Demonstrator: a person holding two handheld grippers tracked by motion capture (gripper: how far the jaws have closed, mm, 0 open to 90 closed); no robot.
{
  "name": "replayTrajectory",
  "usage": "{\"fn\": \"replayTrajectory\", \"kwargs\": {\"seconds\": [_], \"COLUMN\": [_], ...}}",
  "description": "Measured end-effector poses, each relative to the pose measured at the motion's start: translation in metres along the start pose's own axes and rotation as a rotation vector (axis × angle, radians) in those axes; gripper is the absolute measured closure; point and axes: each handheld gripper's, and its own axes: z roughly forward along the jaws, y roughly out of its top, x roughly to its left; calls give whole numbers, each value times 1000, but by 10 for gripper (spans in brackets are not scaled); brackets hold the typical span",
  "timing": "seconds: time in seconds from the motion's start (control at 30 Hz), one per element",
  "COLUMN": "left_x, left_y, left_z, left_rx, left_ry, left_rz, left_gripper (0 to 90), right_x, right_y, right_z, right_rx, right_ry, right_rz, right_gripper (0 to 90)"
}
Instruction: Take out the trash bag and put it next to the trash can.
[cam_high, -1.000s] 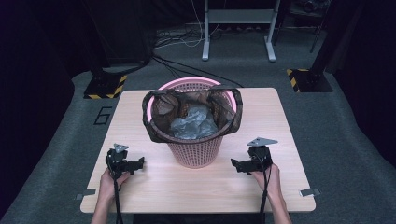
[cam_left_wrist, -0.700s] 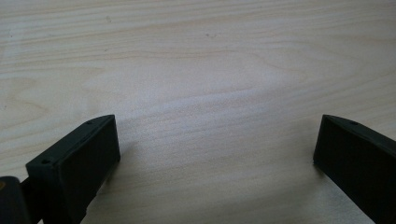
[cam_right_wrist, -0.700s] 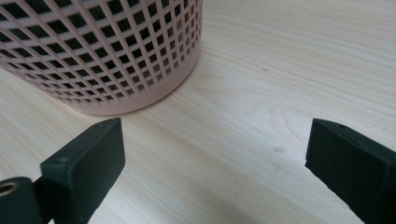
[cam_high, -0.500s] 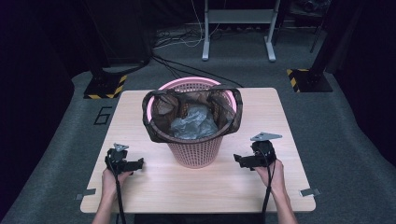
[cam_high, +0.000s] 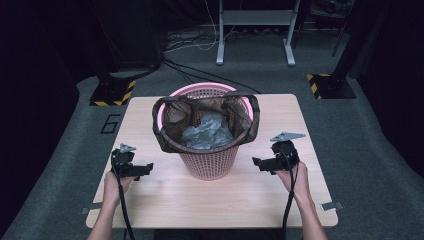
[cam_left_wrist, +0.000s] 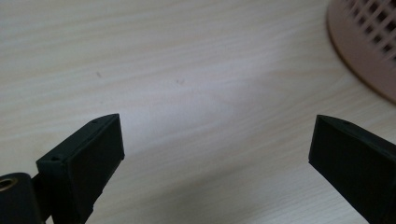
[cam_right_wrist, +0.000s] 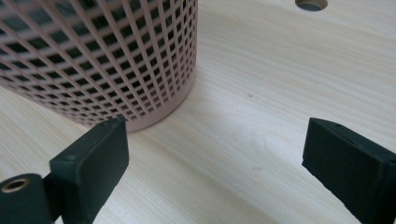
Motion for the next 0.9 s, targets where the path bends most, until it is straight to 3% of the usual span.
{"fn": "replayTrajectory", "kwargs": {"seconds": [0.2,0.37,0.67,0.9], "left_x": [5,10,26,26], "left_y": [35,51,58,64], "left_z": [-25,-39,-38,-39], "left_rx": [-33,-58,-16,-17], "left_ry": [-3,-2,-32,-42], "left_rz": [18,19,-13,-12], "left_gripper": [33,34,35,37], "right_x": [-4,0,1,-1], "right_y": [22,36,54,61], "right_z": [-14,-21,-29,-30], "right_rx": [-15,-18,-23,-18], "right_ry": [12,8,-8,-2], "right_rz": [0,0,4,15], "right_gripper": [63,64,66,72]}}
